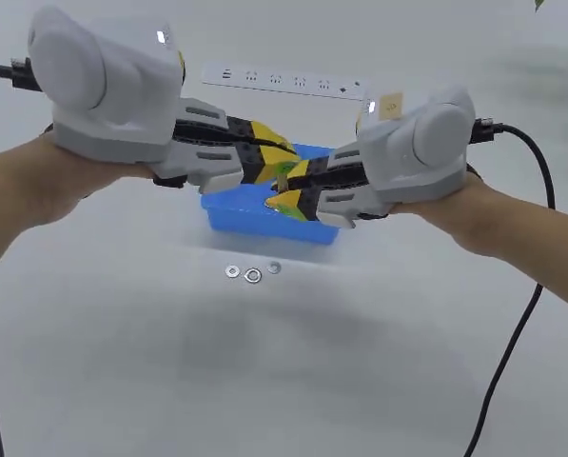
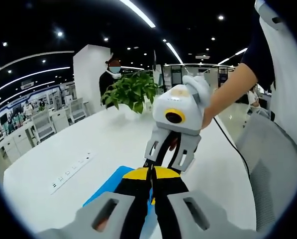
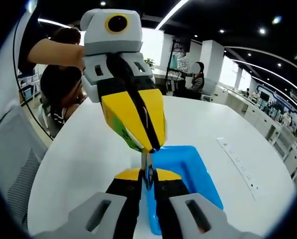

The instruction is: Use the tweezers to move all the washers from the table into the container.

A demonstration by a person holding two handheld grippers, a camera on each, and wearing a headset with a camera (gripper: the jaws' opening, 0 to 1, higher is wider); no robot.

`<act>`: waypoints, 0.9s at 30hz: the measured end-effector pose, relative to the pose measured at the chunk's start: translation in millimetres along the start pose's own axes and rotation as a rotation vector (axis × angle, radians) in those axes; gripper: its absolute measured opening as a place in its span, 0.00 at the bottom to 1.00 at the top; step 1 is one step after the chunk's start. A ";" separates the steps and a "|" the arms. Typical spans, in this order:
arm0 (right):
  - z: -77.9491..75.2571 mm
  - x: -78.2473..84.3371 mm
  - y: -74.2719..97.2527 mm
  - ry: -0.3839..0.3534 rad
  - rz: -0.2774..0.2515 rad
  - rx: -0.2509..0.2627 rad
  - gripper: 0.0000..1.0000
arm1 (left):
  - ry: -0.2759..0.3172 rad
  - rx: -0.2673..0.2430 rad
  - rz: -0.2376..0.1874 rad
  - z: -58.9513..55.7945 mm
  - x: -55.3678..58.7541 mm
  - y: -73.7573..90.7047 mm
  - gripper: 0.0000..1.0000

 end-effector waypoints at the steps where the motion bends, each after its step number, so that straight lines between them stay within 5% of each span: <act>1: -0.4 -0.4 0.5 -0.004 -0.003 0.006 0.11 | -0.007 -0.002 -0.002 0.3 -0.6 0.2 0.05; 27: 4.7 -3.6 10.6 -0.084 -0.024 0.091 0.26 | -0.084 -0.036 0.011 1.2 -10.3 4.2 0.05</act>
Point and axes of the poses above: the centre of the closed fingertips' face, and the gripper's own axes: y roughly backward along the fingers, z roughly to its left, x roughly out of its underside, the point moved 5 cm from there along y, roughly backward along the fingers, and after that the axes turned 12 degrees about -z, right-handed, at the moved point
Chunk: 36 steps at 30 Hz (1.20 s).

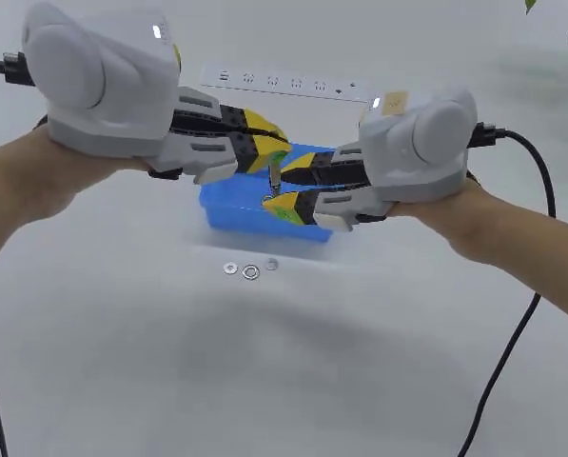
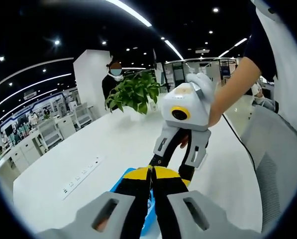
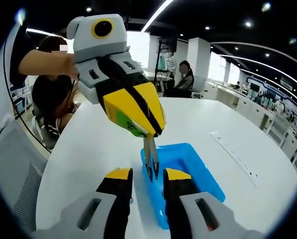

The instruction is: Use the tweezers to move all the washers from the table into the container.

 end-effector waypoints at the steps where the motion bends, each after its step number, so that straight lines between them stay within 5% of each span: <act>1: 0.1 0.7 1.3 -0.003 0.000 0.008 0.26 | 0.003 -0.004 -0.003 0.5 -0.4 0.4 0.05; 12: -1.2 3.0 22.4 -0.045 -0.023 0.099 0.35 | -0.009 -0.010 -0.011 3.4 -3.1 0.2 0.05; 18: 1.0 10.7 37.1 -0.078 -0.033 0.160 0.48 | -0.025 -0.008 -0.020 1.8 -10.2 6.4 0.05; 25: 13.8 23.1 53.4 -0.113 -0.028 0.213 0.60 | -0.039 -0.009 -0.035 -17.0 -17.5 19.2 0.05; 36: 31.8 41.4 70.7 -0.155 -0.002 0.237 0.76 | -0.005 0.006 -0.003 -43.7 9.6 36.6 0.05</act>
Point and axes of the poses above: the centre of the closed fingertips' face, and the gripper's own axes: y roughly backward along the fingers, z roughly to its left, x roughly out of its underside, the point moved 5 cm from there along y, roughly backward along the fingers, and after that the axes turned 12 degrees about -z, right-handed, at the moved point
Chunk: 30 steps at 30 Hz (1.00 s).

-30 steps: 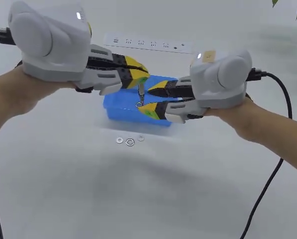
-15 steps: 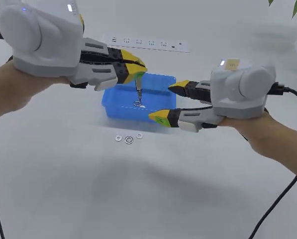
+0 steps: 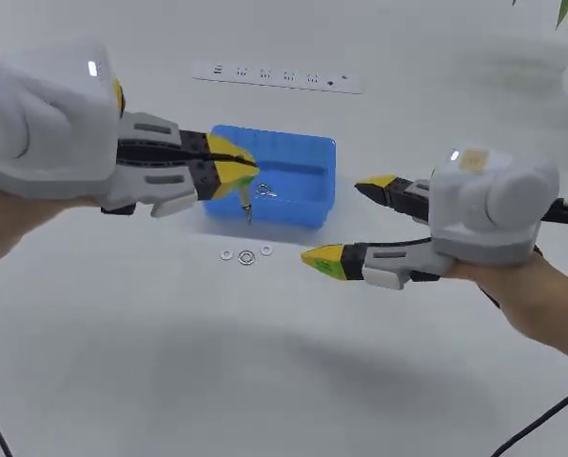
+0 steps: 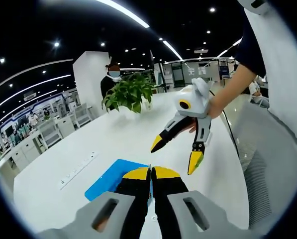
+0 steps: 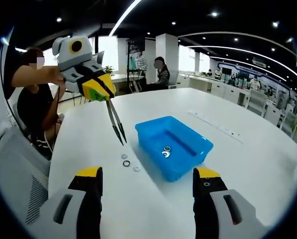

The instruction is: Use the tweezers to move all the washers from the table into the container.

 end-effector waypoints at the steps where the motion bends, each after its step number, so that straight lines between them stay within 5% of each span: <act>1: 1.4 1.3 1.4 -0.002 0.003 -0.003 0.78 | 0.006 0.000 0.002 -1.4 2.4 1.3 0.05; 6: 13.5 10.2 7.6 0.010 0.039 -0.039 0.90 | 0.050 -0.015 -0.065 -4.8 4.7 5.5 0.05; 16: 30.0 25.3 17.6 -0.007 0.085 -0.085 1.00 | 0.075 0.004 -0.005 -13.7 35.0 10.1 0.05; 30: 34.4 28.6 21.3 -0.086 0.056 -0.074 1.00 | 0.077 0.019 -0.023 -8.7 40.5 -3.4 0.05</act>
Point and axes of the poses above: the centre of the closed fingertips' face, and the gripper's own axes: y roughly backward along the fingers, z roughly to its left, x roughly out of its underside, the point moved 5 cm from there along y, roughly backward along the fingers, and after that the axes turned 12 degrees about -z, right-handed, at the moved point
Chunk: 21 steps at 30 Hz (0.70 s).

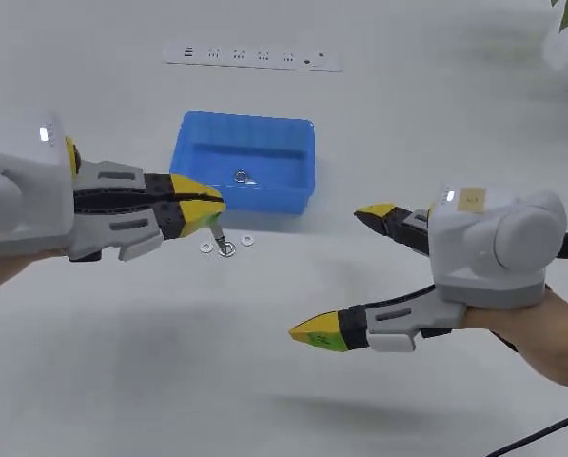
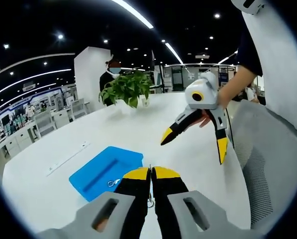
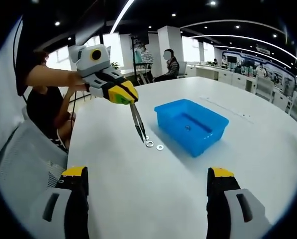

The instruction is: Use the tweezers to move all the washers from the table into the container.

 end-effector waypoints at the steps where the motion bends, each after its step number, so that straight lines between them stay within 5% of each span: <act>1: 0.5 0.7 0.1 -0.003 0.001 -0.001 1.00 | 0.005 0.004 -0.004 -0.2 0.0 -1.3 0.05; 21: 7.6 1.6 -0.4 -0.032 -0.001 -0.005 1.00 | -0.002 0.008 0.007 0.2 6.4 -1.0 0.05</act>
Point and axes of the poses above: the centre of the closed fingertips' face, and the gripper's own axes: y roughly backward along the fingers, z roughly to its left, x roughly out of its underside, the point moved 5 cm from there along y, roughly backward along the fingers, and after that the axes turned 12 degrees about -z, right-handed, at the moved point
